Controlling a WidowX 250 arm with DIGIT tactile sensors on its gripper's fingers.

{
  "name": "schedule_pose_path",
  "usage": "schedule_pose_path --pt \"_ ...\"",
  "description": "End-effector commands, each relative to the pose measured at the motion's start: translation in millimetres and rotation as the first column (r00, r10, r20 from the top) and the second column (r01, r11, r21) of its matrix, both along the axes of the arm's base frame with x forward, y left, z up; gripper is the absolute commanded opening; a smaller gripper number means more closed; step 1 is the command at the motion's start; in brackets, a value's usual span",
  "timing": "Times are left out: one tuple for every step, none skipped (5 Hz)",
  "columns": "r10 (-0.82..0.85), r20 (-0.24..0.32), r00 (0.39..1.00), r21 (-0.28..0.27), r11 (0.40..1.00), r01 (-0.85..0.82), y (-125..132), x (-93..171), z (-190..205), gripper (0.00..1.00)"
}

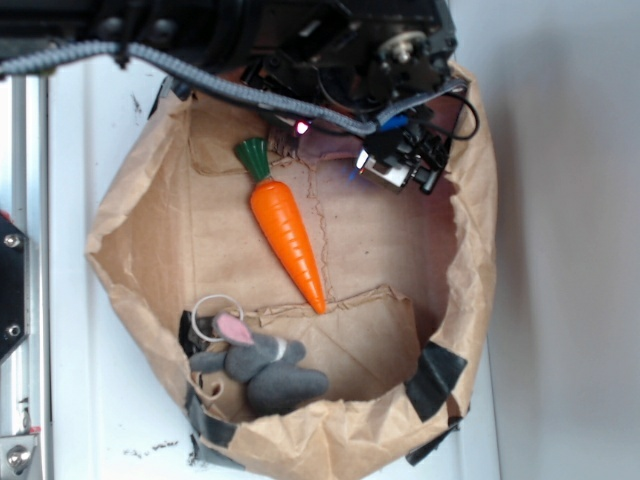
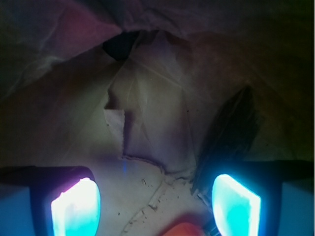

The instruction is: Grab the wood chip.

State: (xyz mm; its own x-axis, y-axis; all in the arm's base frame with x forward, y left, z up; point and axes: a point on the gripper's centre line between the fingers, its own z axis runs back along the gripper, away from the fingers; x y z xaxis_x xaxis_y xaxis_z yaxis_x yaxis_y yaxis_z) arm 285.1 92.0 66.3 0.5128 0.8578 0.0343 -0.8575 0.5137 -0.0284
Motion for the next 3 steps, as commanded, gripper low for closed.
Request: schedule_pose_path --pt "0.080 0.035 0.996 0.059 0.995 -0.082 29 -7 7 1.00" --pt "0.112 -0.011 0.994 0.106 0.988 -0.110 31 -18 -8 1.00" --pt "0.121 -0.017 0.993 0.158 0.981 -0.117 29 -24 -20 1.00"
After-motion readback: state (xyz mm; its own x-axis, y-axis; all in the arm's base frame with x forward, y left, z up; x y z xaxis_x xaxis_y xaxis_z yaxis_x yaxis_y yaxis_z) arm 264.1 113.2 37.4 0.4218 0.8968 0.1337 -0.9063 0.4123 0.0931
